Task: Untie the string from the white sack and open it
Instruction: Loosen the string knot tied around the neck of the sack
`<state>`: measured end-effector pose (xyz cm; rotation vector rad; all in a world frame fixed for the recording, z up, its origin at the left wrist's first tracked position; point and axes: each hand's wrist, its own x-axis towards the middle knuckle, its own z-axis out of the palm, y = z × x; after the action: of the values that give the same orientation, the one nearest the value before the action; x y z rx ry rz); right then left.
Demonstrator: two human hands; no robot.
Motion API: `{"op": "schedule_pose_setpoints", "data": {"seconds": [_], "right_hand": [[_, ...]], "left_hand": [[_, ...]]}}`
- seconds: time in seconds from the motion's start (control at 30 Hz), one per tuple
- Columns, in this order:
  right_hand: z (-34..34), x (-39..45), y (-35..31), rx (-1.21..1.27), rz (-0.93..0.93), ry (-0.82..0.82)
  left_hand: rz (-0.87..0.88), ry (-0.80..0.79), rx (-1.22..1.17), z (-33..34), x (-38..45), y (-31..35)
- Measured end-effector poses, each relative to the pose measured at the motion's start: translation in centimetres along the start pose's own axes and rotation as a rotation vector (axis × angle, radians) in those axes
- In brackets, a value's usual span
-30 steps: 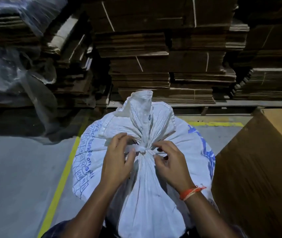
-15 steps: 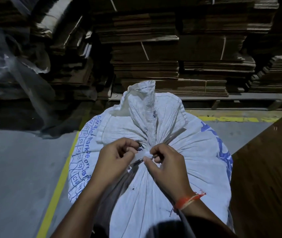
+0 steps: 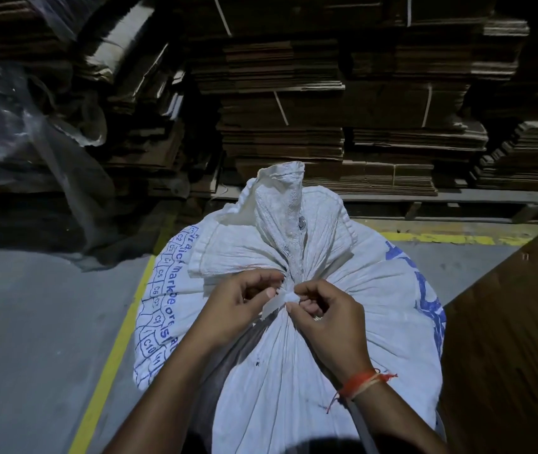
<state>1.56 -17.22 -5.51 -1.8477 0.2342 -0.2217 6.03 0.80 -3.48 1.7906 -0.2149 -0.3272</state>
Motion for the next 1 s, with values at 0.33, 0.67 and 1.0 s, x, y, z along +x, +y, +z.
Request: {"op": "schedule_pose_setpoints", "data": {"seconds": [0.33,0.67,1.0], "right_hand": [[-0.3,0.1,-0.2,-0.018,0.009,-0.019],[-0.6,0.2,-0.2,-0.043,-0.005,-0.034],[-1.1,0.4,-0.4,-0.036,-0.003,-0.055]], "left_hand": [[0.14,-0.006,0.398,0.3,0.5,-0.8],[0.209,0.023,0.525,0.1,0.8,-0.8],[0.118,0.105,0.531,0.3,0.5,-0.2]]}}
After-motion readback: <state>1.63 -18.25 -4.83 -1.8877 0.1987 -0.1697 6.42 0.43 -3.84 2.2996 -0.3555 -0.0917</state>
